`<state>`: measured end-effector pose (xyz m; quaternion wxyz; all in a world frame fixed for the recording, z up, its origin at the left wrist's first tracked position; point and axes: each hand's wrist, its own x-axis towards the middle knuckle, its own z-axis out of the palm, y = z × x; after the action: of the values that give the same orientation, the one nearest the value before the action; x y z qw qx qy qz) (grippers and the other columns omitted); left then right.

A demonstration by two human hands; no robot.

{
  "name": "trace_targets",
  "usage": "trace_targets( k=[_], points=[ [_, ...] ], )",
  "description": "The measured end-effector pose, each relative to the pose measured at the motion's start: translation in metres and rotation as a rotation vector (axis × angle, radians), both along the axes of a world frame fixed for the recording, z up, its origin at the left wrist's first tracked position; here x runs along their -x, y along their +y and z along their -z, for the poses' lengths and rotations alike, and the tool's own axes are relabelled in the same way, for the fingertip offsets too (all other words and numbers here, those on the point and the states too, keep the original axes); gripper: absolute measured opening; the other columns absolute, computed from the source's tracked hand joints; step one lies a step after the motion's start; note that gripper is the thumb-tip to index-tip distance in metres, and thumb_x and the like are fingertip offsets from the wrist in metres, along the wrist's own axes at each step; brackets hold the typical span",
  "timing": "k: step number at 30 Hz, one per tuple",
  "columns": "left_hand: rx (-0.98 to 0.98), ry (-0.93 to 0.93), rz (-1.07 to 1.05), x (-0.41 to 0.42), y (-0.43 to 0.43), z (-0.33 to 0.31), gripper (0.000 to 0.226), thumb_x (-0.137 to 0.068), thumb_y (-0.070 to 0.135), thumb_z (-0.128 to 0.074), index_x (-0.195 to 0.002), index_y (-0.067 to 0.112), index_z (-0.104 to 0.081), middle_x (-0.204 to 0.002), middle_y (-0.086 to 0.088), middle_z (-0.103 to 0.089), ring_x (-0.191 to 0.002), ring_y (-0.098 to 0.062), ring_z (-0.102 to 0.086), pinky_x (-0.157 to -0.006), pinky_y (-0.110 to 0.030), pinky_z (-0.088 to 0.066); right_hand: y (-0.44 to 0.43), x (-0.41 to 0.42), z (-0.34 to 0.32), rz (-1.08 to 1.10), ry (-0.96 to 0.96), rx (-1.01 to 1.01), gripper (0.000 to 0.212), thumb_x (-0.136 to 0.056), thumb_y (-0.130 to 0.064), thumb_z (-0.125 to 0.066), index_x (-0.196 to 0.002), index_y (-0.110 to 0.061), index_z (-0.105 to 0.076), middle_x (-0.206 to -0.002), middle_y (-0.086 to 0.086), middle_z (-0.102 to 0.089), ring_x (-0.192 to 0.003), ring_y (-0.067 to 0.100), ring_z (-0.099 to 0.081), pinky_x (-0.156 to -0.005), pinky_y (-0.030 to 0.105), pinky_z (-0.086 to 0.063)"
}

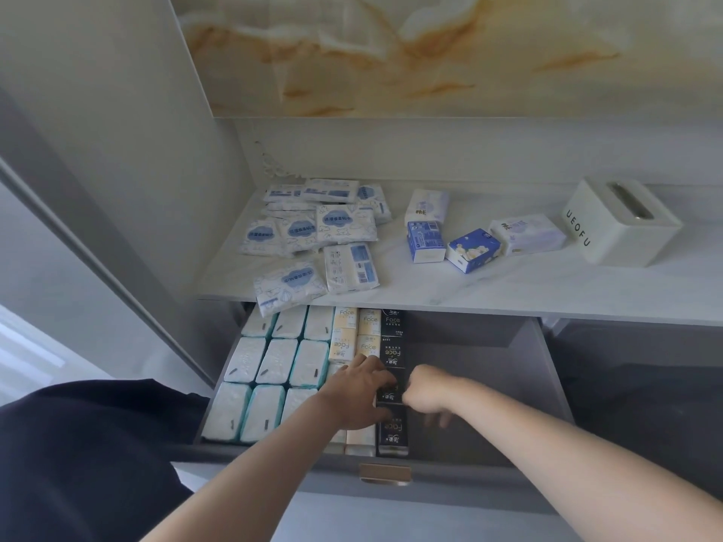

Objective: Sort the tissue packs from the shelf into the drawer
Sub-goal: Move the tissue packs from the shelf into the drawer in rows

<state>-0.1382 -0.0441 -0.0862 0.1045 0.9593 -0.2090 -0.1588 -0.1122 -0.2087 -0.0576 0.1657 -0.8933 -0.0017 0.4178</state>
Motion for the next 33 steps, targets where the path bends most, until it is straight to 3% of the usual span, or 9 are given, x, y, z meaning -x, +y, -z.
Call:
trace_targets(
  k=[3,8,13,16,19,21,23,27,33],
  points=[
    [0.082,-0.033,-0.055,-0.013,0.006,-0.015,0.053,-0.089,0.044,-0.061,-0.139,0.031,-0.046,-0.137,0.003,-0.043,-0.129,-0.017,-0.037,-0.104,-0.041,-0.043,-0.001,-0.018,-0.024,-0.068,-0.274,0.027,0.029,-0.083,-0.017,-0.045,-0.097,-0.013,-0.070,-0.072,0.006,-0.072,-0.058,0.022,-0.067,-0.052,0.025,-0.052],
    [0.131,-0.181,-0.209,-0.057,0.035,-0.056,0.041,-0.091,0.035,-0.060,-0.131,0.028,-0.053,-0.128,0.002,-0.052,-0.122,-0.017,-0.046,-0.096,-0.035,-0.045,0.012,-0.055,-0.053,-0.046,-0.546,-0.219,0.024,-0.094,-0.025,-0.049,-0.105,-0.024,-0.071,-0.107,-0.005,-0.069,-0.093,0.017,-0.063,-0.084,0.033,-0.053],
    [-0.060,-0.323,-0.324,-0.090,0.087,-0.078,0.051,-0.087,0.034,-0.064,-0.135,0.030,-0.047,-0.133,0.001,-0.049,-0.124,-0.021,-0.043,-0.100,-0.038,-0.042,0.040,-0.089,-0.053,-0.167,-0.681,-0.246,0.028,-0.092,-0.019,-0.056,-0.119,-0.026,-0.062,-0.127,-0.004,-0.053,-0.116,0.017,-0.054,-0.095,0.032,-0.046],
    [-0.212,-0.244,-0.399,-0.098,0.122,-0.076,0.077,-0.080,0.049,-0.069,-0.145,0.036,-0.031,-0.148,-0.002,-0.035,-0.133,-0.026,-0.034,-0.107,-0.043,-0.035,0.060,-0.108,-0.051,-0.283,-0.708,-0.171,0.049,-0.088,-0.019,-0.060,-0.136,-0.024,-0.050,-0.145,0.000,-0.039,-0.133,0.021,-0.039,-0.105,0.039,-0.041],
    [-0.236,-0.051,-0.437,-0.103,0.145,-0.070,0.092,-0.078,0.066,-0.065,-0.151,0.043,-0.014,-0.161,-0.005,-0.011,-0.146,-0.031,-0.014,-0.116,-0.050,-0.022,0.077,-0.124,-0.047,-0.384,-0.627,-0.023,0.081,-0.088,-0.031,-0.064,-0.156,-0.025,-0.020,-0.165,0.003,-0.006,-0.151,0.024,-0.009,-0.117,0.047,-0.026],
    [-0.149,-0.007,-0.472,-0.110,0.148,-0.068,0.072,-0.089,0.066,-0.050,-0.150,0.045,-0.019,-0.159,-0.006,-0.016,-0.144,-0.033,-0.018,-0.114,-0.050,-0.025,0.084,-0.131,-0.039,-0.422,-0.590,0.026,0.100,-0.085,-0.042,-0.068,-0.158,-0.026,-0.002,-0.166,0.003,0.000,-0.152,0.025,-0.004,-0.118,0.050,-0.022],
    [-0.122,-0.054,-0.484,-0.120,0.149,-0.065,0.048,-0.099,0.053,-0.036,-0.146,0.045,-0.029,-0.148,-0.006,-0.035,-0.132,-0.032,-0.033,-0.105,-0.047,-0.034,0.087,-0.133,-0.030,-0.444,-0.636,0.055,0.108,-0.080,-0.046,-0.071,-0.158,-0.027,0.001,-0.162,0.006,-0.014,-0.146,0.030,-0.020,-0.113,0.050,-0.030],
    [-0.165,-0.107,-0.530,-0.132,0.151,-0.064,0.052,-0.097,0.044,-0.047,-0.145,0.035,-0.029,-0.139,-0.005,-0.047,-0.125,-0.029,-0.041,-0.099,-0.043,-0.036,0.087,-0.126,-0.017,-0.534,-0.917,0.163,0.080,-0.080,-0.024,-0.070,-0.149,-0.028,-0.030,-0.136,0.009,-0.041,-0.119,0.029,-0.042,-0.096,0.040,-0.040],
    [-0.155,-0.059,-0.690,-0.138,0.144,-0.063,0.062,-0.090,0.060,-0.052,-0.131,0.014,-0.045,-0.128,-0.012,-0.052,-0.119,-0.030,-0.046,-0.097,-0.040,-0.037,0.067,-0.136,-0.030,-0.285,-0.908,-0.327,0.024,-0.088,-0.022,-0.064,-0.111,-0.023,-0.070,-0.107,-0.008,-0.059,-0.105,0.019,-0.057,-0.088,0.032,-0.043]
  ],
)
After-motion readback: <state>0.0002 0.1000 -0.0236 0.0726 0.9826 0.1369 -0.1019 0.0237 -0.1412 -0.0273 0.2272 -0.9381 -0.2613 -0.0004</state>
